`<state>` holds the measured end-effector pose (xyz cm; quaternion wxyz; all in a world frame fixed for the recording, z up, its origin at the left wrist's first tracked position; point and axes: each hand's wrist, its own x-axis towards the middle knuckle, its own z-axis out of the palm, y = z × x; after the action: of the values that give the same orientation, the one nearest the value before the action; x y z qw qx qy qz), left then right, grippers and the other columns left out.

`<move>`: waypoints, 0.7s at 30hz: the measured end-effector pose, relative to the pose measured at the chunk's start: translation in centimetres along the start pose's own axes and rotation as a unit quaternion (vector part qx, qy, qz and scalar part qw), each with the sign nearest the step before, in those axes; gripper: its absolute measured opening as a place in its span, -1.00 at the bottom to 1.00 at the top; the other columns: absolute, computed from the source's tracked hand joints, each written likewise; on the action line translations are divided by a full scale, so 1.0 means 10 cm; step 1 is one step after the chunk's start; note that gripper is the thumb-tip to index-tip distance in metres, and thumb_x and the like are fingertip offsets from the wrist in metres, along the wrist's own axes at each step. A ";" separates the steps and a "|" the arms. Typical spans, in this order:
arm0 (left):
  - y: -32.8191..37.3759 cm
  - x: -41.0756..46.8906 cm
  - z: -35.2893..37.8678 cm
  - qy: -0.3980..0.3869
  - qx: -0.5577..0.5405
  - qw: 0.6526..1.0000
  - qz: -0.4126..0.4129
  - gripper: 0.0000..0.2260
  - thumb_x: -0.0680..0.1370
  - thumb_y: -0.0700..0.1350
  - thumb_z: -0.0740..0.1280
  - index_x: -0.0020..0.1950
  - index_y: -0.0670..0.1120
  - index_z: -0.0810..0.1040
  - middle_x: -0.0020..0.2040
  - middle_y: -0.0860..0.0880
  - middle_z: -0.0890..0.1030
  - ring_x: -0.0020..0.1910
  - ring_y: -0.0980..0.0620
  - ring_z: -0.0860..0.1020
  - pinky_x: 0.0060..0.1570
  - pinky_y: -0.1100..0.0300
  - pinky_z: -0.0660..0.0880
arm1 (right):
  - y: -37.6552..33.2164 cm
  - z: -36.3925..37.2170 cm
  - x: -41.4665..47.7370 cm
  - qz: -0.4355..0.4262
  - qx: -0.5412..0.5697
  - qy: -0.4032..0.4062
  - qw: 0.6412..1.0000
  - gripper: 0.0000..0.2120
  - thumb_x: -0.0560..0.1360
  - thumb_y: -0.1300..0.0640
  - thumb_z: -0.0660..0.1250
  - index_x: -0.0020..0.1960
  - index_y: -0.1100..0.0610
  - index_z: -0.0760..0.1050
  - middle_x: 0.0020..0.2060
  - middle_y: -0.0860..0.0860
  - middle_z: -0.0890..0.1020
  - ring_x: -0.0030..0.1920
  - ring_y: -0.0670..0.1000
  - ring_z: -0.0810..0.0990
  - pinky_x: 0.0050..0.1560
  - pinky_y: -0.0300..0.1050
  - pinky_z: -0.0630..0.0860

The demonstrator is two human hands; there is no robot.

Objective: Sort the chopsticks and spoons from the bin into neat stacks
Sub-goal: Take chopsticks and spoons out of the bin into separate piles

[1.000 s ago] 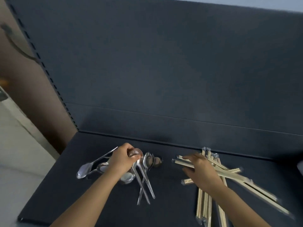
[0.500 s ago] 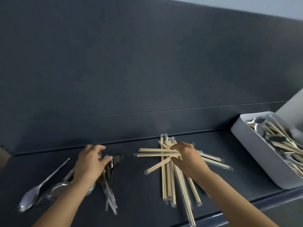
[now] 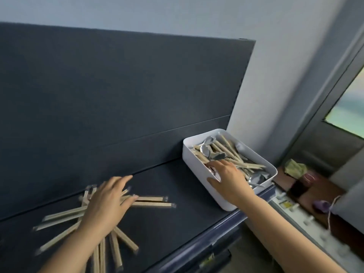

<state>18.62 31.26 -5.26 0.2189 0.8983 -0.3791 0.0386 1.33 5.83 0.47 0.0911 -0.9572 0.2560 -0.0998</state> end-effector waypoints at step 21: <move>2.23 1.48 1.20 -0.062 -0.109 0.991 0.047 -0.51 0.53 0.07 0.31 0.44 0.06 0.30 0.37 0.14 0.33 0.37 0.16 0.26 0.32 0.24 0.24 | 2.01 0.00 0.88 0.040 0.057 -0.105 0.992 -0.44 0.51 -0.04 0.33 0.43 0.07 0.26 0.31 0.03 0.44 0.26 0.05 0.44 0.24 -0.09 0.42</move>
<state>12.37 2.58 -4.47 0.2895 0.8511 -0.4354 -0.0483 -0.67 -15.80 -2.83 0.1756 -0.9447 0.2768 -0.0092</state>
